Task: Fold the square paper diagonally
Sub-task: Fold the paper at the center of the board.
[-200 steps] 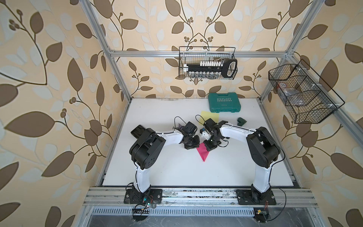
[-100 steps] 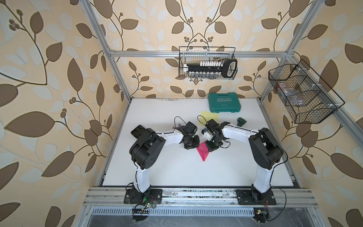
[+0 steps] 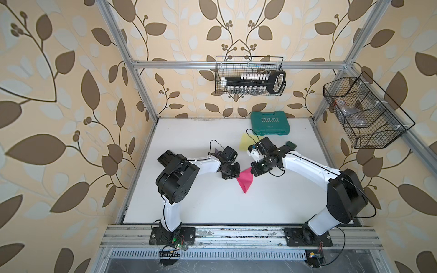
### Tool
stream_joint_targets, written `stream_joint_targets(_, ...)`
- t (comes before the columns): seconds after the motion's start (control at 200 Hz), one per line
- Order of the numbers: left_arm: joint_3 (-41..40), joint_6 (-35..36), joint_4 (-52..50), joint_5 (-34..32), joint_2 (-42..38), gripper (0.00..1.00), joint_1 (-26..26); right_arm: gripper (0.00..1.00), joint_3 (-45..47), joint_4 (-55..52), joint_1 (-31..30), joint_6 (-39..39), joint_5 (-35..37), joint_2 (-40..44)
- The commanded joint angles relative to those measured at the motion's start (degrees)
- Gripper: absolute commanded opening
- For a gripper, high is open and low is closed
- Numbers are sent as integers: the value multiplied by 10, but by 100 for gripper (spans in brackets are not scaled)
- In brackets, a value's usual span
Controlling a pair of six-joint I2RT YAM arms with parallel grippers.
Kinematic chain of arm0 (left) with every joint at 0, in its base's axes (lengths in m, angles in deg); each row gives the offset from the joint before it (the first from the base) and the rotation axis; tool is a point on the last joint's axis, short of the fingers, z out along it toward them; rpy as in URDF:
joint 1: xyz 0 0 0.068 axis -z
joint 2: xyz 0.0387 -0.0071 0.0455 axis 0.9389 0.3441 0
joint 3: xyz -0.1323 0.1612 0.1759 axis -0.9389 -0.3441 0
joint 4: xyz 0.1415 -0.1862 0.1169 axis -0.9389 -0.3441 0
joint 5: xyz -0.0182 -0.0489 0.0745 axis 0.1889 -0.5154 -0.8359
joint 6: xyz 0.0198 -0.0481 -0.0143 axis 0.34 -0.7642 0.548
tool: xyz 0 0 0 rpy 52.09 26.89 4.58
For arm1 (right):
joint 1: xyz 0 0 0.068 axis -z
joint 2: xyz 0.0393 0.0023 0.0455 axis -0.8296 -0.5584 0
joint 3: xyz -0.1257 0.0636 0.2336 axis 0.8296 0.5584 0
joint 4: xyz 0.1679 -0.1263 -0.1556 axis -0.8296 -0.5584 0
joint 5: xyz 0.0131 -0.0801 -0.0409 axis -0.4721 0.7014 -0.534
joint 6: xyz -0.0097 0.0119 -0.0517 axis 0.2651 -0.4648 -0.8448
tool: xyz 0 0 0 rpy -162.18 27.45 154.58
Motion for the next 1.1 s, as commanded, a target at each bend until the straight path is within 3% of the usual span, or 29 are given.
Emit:
stream_joint_targets(0.0,1,10,-48,-36,15,0,-1,0,6,6,-11,27,-9,-35)
stream_joint_targets(0.455,2,13,-50,-37,16,0,-1,0,-22,-2,-12,59,39,-122)
stream_joint_targets(1.095,0,17,-47,-31,23,0,-1,0,-14,52,21,119,1,-150)
